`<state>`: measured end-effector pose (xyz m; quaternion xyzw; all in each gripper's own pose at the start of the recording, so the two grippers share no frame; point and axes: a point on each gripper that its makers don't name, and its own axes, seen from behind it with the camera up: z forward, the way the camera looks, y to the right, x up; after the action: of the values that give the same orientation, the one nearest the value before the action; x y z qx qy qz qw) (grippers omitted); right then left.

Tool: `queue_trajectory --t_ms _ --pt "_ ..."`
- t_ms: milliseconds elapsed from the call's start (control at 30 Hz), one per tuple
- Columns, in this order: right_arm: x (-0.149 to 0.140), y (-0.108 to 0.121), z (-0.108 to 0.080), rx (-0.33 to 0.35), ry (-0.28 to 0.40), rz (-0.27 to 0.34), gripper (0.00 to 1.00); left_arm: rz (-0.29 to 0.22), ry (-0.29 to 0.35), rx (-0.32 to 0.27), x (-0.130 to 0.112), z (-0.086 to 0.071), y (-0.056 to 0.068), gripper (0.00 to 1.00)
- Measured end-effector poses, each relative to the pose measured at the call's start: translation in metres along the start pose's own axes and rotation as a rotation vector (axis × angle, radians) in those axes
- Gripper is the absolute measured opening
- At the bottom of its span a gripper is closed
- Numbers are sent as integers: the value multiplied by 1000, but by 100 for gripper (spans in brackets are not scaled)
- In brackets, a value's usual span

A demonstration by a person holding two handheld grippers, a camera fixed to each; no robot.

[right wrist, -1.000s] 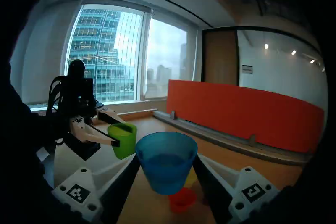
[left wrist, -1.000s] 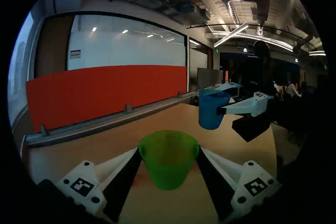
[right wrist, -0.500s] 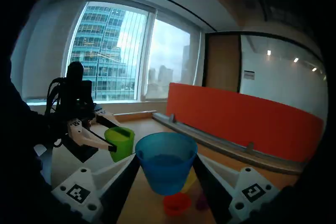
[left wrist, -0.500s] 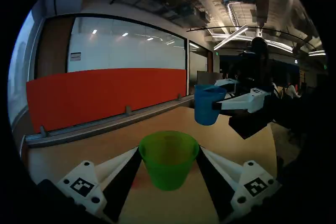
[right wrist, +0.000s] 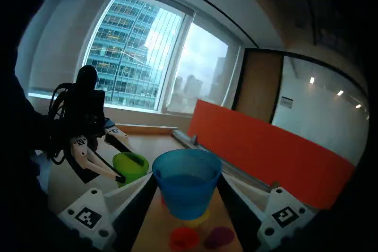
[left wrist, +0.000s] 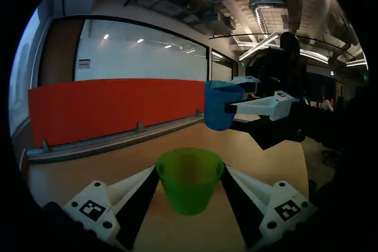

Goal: Pour water

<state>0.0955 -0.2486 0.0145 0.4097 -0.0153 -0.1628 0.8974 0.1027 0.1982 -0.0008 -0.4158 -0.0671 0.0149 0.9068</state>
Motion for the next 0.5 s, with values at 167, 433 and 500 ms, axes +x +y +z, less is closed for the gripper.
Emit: queue_trajectory --t_ms 167,433,500 --pt "12 5 5 -1 -1 -60 89 1 3 -3 0 2 4 88" --pt "34 7 12 4 10 -159 89 5 6 -11 1 4 9 88" --pt "41 7 14 5 14 -185 89 5 8 -14 1 4 11 88"
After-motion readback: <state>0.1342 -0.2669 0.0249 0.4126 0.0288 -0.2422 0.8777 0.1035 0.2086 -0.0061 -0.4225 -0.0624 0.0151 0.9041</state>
